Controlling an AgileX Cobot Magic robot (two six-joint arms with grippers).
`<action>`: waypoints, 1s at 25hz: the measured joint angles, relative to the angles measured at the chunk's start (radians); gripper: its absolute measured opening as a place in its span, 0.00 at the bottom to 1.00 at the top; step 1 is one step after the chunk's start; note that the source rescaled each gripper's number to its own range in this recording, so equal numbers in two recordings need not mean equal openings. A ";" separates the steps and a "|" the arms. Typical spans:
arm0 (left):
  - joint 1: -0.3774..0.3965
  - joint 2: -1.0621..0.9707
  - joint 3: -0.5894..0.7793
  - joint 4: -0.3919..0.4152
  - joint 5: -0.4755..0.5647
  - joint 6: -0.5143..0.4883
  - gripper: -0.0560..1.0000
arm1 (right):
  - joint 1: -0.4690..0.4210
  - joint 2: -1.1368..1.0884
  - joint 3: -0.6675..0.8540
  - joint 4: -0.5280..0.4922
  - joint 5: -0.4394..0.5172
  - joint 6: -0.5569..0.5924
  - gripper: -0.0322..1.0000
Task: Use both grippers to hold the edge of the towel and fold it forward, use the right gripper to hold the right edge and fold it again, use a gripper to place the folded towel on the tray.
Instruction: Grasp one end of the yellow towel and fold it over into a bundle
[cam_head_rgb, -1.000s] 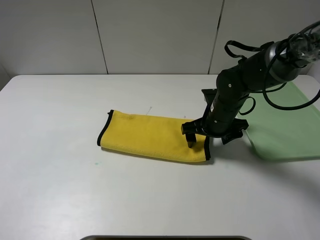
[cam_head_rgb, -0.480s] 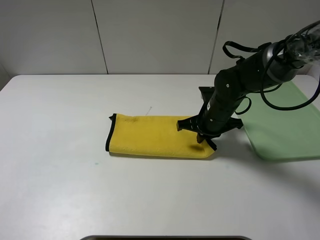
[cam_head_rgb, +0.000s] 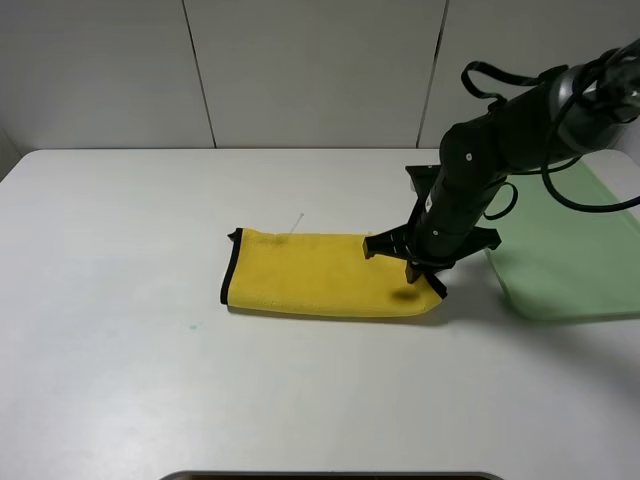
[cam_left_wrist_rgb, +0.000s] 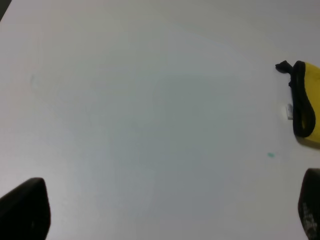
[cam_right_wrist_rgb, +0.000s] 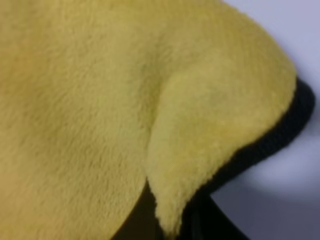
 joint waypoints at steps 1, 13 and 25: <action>0.000 0.000 0.000 0.000 0.000 0.000 1.00 | 0.000 -0.016 -0.007 -0.004 0.012 -0.006 0.07; 0.000 0.000 0.000 0.000 0.000 0.000 1.00 | 0.000 -0.052 -0.206 -0.206 0.235 -0.086 0.07; 0.001 0.000 0.000 0.000 0.000 0.000 1.00 | 0.000 -0.052 -0.247 -0.495 0.354 -0.088 0.07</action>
